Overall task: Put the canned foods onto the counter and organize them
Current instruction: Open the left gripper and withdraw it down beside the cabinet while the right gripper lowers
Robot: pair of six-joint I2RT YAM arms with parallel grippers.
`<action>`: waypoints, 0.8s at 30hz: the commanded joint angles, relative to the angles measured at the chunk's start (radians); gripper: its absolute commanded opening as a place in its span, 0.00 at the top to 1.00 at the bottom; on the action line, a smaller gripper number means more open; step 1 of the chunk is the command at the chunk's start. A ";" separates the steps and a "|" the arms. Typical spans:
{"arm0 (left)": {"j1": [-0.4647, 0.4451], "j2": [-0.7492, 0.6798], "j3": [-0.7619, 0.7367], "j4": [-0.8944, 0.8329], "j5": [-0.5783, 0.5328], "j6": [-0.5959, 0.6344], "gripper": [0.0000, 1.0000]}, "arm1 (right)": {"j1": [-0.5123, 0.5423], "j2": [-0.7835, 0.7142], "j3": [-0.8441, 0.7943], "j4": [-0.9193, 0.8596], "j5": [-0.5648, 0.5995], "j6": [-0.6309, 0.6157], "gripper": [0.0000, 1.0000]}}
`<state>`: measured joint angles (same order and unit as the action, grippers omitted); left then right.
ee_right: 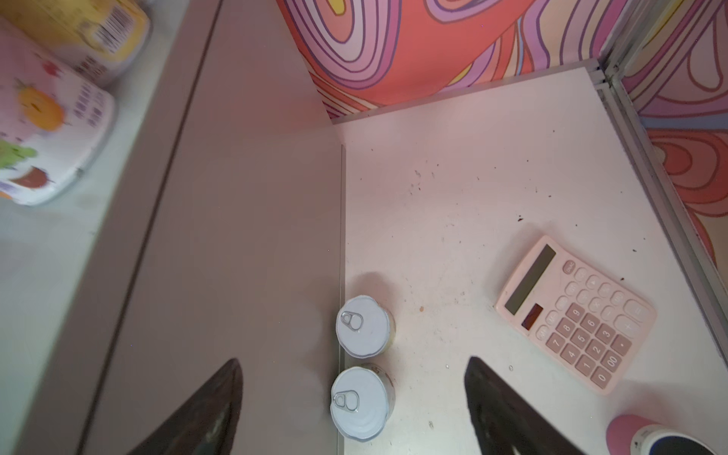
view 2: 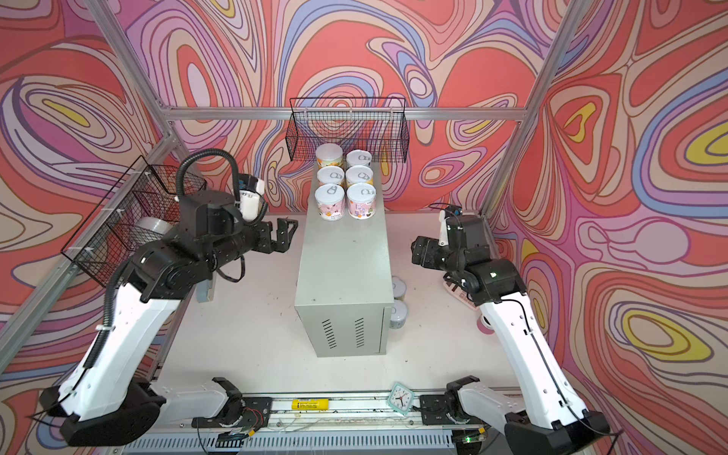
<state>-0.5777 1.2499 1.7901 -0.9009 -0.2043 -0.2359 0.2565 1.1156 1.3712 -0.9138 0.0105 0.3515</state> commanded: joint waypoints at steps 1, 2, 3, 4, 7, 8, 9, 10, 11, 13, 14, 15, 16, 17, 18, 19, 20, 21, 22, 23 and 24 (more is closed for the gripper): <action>0.011 -0.077 -0.129 -0.024 -0.188 -0.038 0.00 | -0.003 -0.051 -0.072 0.017 0.043 0.020 0.05; 0.019 -0.111 -0.173 -0.012 -0.209 -0.066 0.00 | -0.003 -0.055 -0.091 0.008 0.048 0.031 0.03; 0.040 -0.140 -0.218 -0.009 -0.185 -0.095 0.00 | -0.003 -0.052 -0.099 -0.011 0.047 0.037 0.02; 0.065 -0.159 -0.251 -0.013 -0.144 -0.113 0.00 | -0.003 -0.048 -0.107 -0.030 0.048 0.044 0.02; 0.113 -0.192 -0.346 -0.054 -0.065 -0.179 0.00 | -0.003 -0.054 -0.157 -0.047 0.042 0.086 0.02; 0.113 -0.209 -0.398 -0.044 -0.037 -0.181 0.00 | -0.003 -0.066 -0.186 -0.038 0.032 0.099 0.02; 0.113 -0.226 -0.445 -0.034 -0.025 -0.190 0.00 | -0.003 -0.080 -0.216 -0.029 0.027 0.117 0.02; 0.113 -0.238 -0.485 -0.028 -0.024 -0.213 0.00 | -0.003 -0.091 -0.241 -0.022 0.025 0.137 0.02; 0.113 -0.256 -0.525 -0.019 -0.013 -0.228 0.00 | -0.003 -0.107 -0.272 -0.010 0.022 0.157 0.02; 0.113 -0.282 -0.594 -0.007 0.003 -0.244 0.00 | -0.002 -0.125 -0.318 0.005 0.003 0.175 0.03; 0.112 -0.293 -0.621 -0.006 0.006 -0.247 0.00 | -0.003 -0.129 -0.335 0.006 -0.003 0.189 0.03; 0.113 -0.304 -0.652 0.000 0.016 -0.246 0.00 | -0.003 -0.129 -0.348 0.006 -0.016 0.196 0.04; 0.113 -0.314 -0.675 0.008 0.028 -0.242 0.00 | -0.002 -0.129 -0.362 0.009 -0.035 0.198 0.04; 0.113 -0.328 -0.704 0.022 0.040 -0.239 0.00 | -0.002 -0.127 -0.374 0.012 -0.050 0.204 0.04; 0.112 -0.341 -0.730 0.031 0.045 -0.246 0.00 | -0.002 -0.125 -0.387 0.013 -0.068 0.206 0.04; 0.113 -0.349 -0.753 0.040 0.052 -0.250 0.00 | -0.002 -0.124 -0.399 0.019 -0.086 0.205 0.03; 0.113 -0.354 -0.775 0.053 0.066 -0.253 0.00 | -0.001 -0.131 -0.413 0.029 -0.104 0.211 0.03; 0.113 -0.353 -0.792 0.058 0.072 -0.259 0.00 | 0.000 -0.142 -0.430 0.041 -0.117 0.217 0.02; 0.113 -0.351 -0.805 0.062 0.074 -0.264 0.00 | 0.000 -0.150 -0.442 0.052 -0.125 0.222 0.02; 0.113 -0.346 -0.821 0.069 0.086 -0.268 0.00 | 0.002 -0.156 -0.456 0.061 -0.127 0.226 0.02; 0.113 -0.341 -0.835 0.072 0.097 -0.273 0.00 | 0.004 -0.155 -0.462 0.061 -0.129 0.229 0.02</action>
<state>-0.4686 0.9035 0.9859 -0.8696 -0.1459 -0.4755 0.2565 0.9833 0.9318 -0.8906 -0.0769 0.5529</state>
